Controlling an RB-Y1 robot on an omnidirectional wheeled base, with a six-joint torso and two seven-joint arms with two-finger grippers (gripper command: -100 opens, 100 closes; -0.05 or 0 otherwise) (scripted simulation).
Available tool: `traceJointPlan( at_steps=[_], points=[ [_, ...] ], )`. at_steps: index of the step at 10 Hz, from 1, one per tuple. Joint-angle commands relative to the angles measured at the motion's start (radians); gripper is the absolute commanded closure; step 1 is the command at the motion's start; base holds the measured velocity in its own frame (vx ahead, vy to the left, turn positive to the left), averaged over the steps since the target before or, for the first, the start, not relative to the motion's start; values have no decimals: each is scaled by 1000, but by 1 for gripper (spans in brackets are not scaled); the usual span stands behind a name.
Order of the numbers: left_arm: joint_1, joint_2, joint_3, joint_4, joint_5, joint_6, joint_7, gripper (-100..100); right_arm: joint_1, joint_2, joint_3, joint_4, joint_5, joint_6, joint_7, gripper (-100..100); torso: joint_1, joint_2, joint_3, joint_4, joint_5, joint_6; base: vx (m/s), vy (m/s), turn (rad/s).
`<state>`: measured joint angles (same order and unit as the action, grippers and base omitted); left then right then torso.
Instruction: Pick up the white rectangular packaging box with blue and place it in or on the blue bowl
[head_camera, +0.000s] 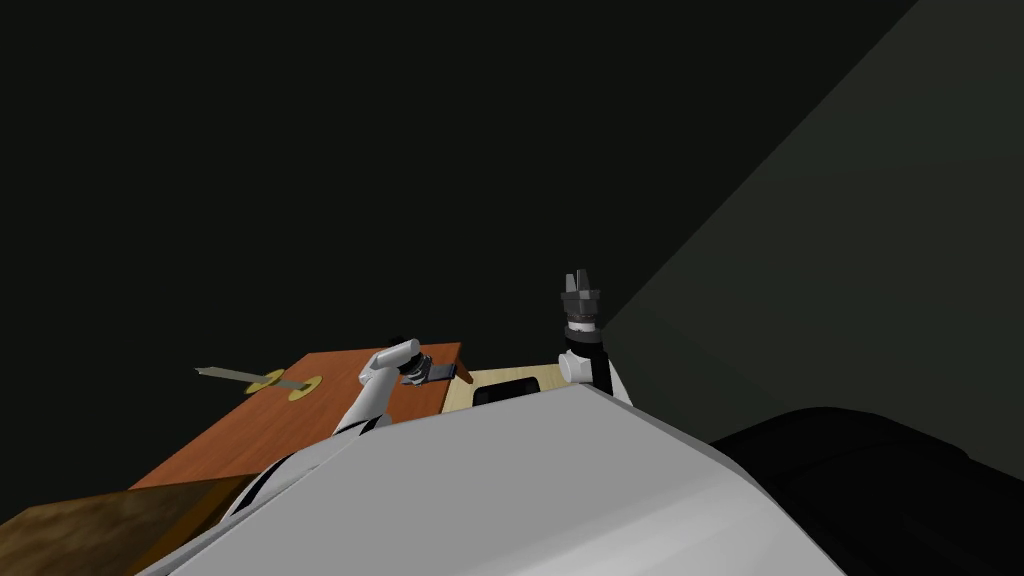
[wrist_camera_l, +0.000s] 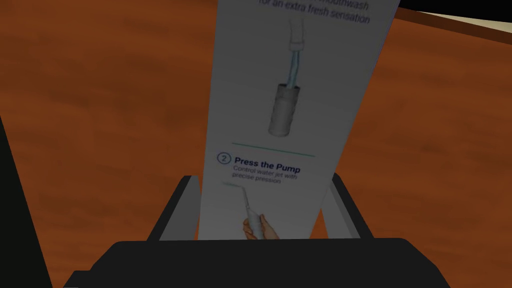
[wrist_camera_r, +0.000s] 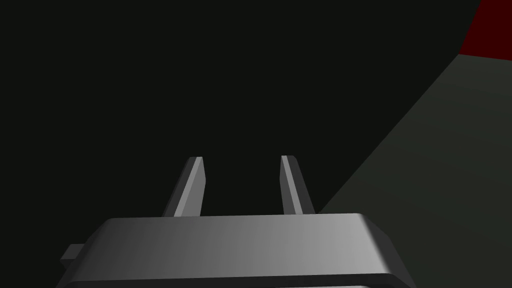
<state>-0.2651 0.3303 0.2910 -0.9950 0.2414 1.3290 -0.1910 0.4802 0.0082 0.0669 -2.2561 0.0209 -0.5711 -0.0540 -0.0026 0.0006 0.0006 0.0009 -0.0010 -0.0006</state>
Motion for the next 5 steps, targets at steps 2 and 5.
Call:
traceJointPlan(
  at_steps=[2, 5],
  points=[
    [-7, 8, 5, -3, 3, 14, -4, 100, 0, 0, 0, 0, 0, 0, 0, 0, 0, 0, 0, 0, 0, 0, -16, -24, 6],
    [-41, 46, 4, -36, 4, 22, -11, 100, 0, 0, 0, 0, 0, 0, 0, 0, 2, 4, 2, 2, -1, 0, -80, -8, 20]
  ],
)
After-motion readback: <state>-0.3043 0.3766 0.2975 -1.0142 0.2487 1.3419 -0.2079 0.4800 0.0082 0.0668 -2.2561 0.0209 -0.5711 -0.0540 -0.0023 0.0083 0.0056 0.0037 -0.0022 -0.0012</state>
